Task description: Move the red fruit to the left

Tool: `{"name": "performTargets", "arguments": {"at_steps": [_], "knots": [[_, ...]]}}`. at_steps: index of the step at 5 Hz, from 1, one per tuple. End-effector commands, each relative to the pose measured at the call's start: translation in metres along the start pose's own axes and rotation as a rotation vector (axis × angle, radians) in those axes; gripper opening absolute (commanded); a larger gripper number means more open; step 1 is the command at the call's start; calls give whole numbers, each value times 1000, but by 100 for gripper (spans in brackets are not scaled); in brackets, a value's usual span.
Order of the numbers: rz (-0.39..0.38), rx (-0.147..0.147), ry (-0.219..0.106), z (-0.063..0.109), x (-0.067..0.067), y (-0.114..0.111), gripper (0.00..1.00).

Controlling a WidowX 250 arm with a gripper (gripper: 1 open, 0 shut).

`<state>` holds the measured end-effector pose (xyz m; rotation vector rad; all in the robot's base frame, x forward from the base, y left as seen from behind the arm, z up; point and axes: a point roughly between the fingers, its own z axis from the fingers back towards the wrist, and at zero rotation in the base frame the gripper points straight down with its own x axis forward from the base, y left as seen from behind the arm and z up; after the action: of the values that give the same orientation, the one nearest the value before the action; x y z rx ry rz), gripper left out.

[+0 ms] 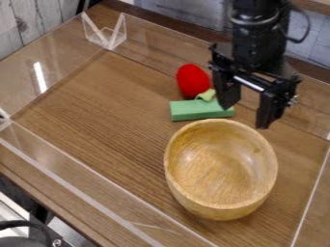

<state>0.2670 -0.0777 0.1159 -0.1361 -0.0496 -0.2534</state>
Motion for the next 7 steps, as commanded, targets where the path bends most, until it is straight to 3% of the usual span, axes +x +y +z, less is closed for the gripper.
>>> {"name": "performTargets", "arguments": {"at_steps": [1,3,5,7], "knots": [[38,11,-62,3,8,13,100],[125,24,-108,40,17,-1,100],[37,22,-39,14,0,-10,100],[42,29,-60,7,-2,1,100]]}}
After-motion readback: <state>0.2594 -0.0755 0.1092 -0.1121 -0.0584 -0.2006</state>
